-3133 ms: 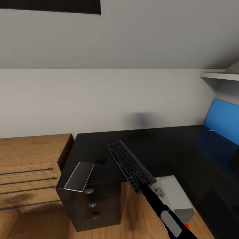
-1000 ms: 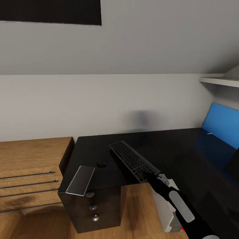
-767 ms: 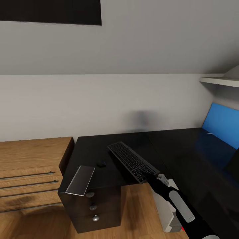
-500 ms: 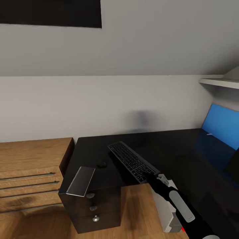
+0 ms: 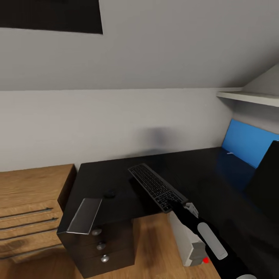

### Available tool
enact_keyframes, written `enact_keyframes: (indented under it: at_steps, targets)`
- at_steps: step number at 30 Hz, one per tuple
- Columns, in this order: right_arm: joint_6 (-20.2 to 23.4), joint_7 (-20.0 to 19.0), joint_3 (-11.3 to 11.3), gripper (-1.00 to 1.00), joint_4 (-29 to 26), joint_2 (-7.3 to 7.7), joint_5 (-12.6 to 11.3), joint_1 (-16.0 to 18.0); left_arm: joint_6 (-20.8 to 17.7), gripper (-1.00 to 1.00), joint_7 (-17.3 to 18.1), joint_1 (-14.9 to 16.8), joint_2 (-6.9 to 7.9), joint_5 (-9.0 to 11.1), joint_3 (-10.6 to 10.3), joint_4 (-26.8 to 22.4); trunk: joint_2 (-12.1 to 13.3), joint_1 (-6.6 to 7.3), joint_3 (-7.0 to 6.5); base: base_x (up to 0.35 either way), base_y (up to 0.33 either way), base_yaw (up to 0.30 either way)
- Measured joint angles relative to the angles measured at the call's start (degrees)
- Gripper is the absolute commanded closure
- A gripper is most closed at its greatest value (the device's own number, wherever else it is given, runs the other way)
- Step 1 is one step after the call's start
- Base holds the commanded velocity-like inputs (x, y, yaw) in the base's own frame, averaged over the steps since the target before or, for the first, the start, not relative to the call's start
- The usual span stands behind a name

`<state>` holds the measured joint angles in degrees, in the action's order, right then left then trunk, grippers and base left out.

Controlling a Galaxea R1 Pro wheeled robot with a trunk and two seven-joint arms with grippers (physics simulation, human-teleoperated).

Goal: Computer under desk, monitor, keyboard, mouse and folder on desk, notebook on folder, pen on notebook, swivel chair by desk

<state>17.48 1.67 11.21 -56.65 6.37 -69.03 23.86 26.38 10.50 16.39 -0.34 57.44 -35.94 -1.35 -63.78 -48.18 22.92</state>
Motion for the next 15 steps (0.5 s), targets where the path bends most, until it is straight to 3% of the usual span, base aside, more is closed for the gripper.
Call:
enact_keyframes:
  at_steps: [15]
  targets:
    - [-0.9,0.0,0.0,1.00,0.0,0.08,0.2,0.0,0.0,-1.00,0.0,0.0,0.00,0.0,0.0,0.0,0.0,0.00,0.00,0.000,0.000,-0.259]
